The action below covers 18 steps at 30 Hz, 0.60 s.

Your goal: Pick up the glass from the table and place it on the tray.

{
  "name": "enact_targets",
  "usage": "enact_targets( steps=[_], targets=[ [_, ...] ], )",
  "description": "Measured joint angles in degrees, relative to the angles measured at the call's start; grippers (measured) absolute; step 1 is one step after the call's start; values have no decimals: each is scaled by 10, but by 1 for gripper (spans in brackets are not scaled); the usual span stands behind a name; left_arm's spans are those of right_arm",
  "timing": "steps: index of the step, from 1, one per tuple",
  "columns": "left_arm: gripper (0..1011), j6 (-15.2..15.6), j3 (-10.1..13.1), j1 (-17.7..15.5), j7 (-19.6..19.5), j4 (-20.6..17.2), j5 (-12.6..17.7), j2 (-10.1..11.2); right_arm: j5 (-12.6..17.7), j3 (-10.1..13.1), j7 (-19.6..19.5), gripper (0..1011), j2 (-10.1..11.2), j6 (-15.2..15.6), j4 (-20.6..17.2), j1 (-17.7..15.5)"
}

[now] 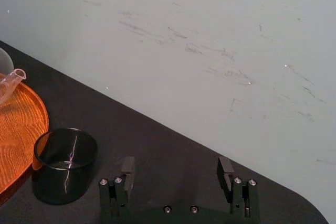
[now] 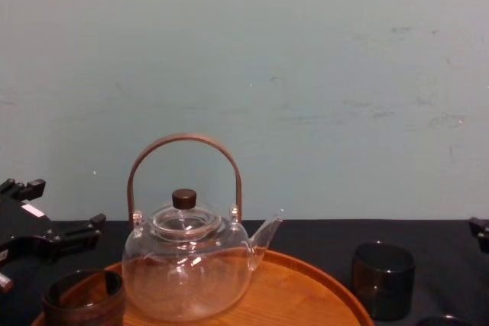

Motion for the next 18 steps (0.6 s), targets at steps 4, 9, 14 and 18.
enact_targets(
  steps=[4, 9, 14, 18],
  targets=[
    [1001, 0, 0, 0, 0, 0, 0, 0, 0, 0, 0, 1002, 0, 0, 0, 0],
    [1001, 0, 0, 0, 0, 0, 0, 0, 0, 0, 0, 1002, 0, 0, 0, 0],
    [1001, 0, 0, 0, 0, 0, 0, 0, 0, 3, 7, 1002, 0, 1, -2, -1],
    [1001, 0, 0, 0, 0, 0, 0, 0, 4, 9, 20, 1002, 2, 7, -10, -6]
  ],
)
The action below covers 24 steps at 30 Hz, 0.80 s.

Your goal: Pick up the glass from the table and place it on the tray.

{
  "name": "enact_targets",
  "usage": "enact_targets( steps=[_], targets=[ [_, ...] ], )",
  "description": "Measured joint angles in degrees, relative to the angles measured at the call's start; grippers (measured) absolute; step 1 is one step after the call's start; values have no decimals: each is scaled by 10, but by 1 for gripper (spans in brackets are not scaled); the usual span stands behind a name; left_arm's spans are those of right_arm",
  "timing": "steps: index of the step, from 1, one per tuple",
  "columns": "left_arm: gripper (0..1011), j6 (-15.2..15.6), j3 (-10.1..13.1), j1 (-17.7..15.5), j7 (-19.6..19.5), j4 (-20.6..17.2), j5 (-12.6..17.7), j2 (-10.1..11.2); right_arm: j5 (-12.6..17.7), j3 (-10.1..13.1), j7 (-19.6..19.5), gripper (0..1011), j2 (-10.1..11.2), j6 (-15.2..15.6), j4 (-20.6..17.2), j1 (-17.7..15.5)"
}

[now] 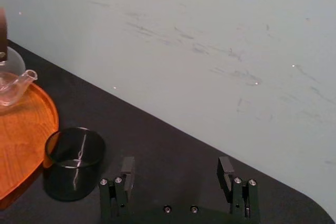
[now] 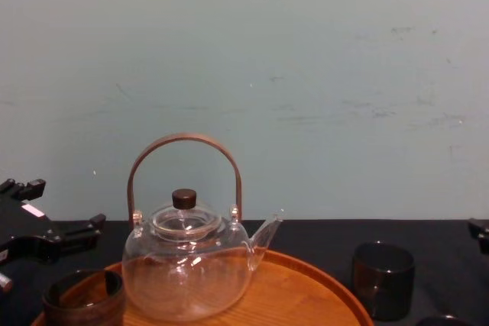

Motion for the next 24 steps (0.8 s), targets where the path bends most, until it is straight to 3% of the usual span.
enact_targets(
  steps=[3, 8, 15, 24],
  targets=[
    [1001, 0, 0, 0, 0, 0, 0, 0, 8, 8, 16, 1002, 5, 11, -13, -8],
    [1001, 0, 0, 0, 0, 0, 0, 0, 41, 35, 50, 1002, 44, 38, -74, -54],
    [1001, 0, 0, 0, 0, 0, 0, 0, 60, 61, 75, 1002, 69, 51, -116, -94],
    [1001, 0, 0, 0, 0, 0, 0, 0, 63, 81, 85, 1002, 70, 55, -130, -116]
  ],
)
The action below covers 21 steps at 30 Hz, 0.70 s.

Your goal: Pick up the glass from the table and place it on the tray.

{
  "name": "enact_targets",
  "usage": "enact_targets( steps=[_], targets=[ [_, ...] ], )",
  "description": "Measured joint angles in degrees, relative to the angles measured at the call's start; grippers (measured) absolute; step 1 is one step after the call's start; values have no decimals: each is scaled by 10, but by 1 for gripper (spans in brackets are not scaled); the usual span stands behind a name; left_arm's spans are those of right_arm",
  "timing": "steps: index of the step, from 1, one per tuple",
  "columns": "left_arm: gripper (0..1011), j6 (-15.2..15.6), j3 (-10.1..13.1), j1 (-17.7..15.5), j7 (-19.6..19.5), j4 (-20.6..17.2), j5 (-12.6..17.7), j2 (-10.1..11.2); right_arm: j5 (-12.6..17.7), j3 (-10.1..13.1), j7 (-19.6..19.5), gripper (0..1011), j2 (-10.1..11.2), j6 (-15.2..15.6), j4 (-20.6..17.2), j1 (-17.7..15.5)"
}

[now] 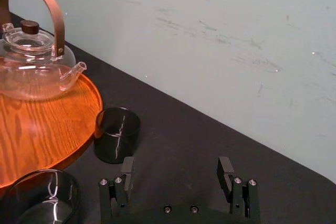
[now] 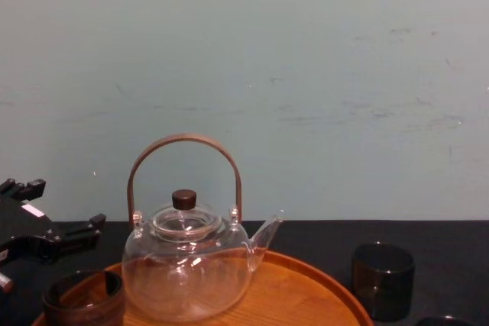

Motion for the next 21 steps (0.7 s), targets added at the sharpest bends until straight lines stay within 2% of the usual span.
enact_targets(
  steps=[7, 14, 21],
  targets=[
    [1001, 0, 0, 0, 0, 0, 0, 0, -1, 10, 25, 1002, 7, 2, -10, -17],
    [1001, 0, 0, 0, 0, 0, 0, 0, 3, 19, 68, 1002, 26, 5, -30, -44],
    [1001, 0, 0, 0, 0, 0, 0, 0, 3, 29, 91, 1002, 39, 16, -48, -67]
  ],
)
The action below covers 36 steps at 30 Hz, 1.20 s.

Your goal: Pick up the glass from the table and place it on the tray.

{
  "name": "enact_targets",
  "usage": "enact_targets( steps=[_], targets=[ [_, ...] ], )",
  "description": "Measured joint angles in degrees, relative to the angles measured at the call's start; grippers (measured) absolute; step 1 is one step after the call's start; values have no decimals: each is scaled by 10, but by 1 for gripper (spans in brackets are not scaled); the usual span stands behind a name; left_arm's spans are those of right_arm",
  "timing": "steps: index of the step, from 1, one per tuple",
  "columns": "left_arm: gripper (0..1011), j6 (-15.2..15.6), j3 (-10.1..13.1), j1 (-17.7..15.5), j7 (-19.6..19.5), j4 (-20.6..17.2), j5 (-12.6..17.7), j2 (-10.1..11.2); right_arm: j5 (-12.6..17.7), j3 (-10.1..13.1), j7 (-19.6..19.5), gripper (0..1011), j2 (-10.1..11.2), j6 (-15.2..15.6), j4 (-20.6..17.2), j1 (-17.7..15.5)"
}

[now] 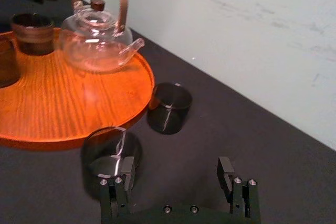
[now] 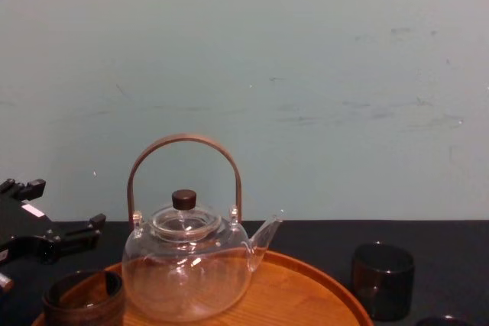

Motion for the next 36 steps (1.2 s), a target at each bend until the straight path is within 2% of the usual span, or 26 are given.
enact_targets(
  steps=[8, 17, 27, 36],
  targets=[
    [1002, 0, 0, 0, 0, 0, 0, 0, -5, 9, 19, 1002, 9, 16, -17, -25],
    [1001, 0, 0, 0, 0, 0, 0, 0, -17, 11, 36, 1002, 10, 28, -24, -38],
    [1001, 0, 0, 0, 0, 0, 0, 0, -28, 10, 53, 1002, -4, 47, -20, -33],
    [1001, 0, 0, 0, 0, 0, 0, 0, -23, 7, 76, 1002, -29, 70, -10, -15]
  ],
)
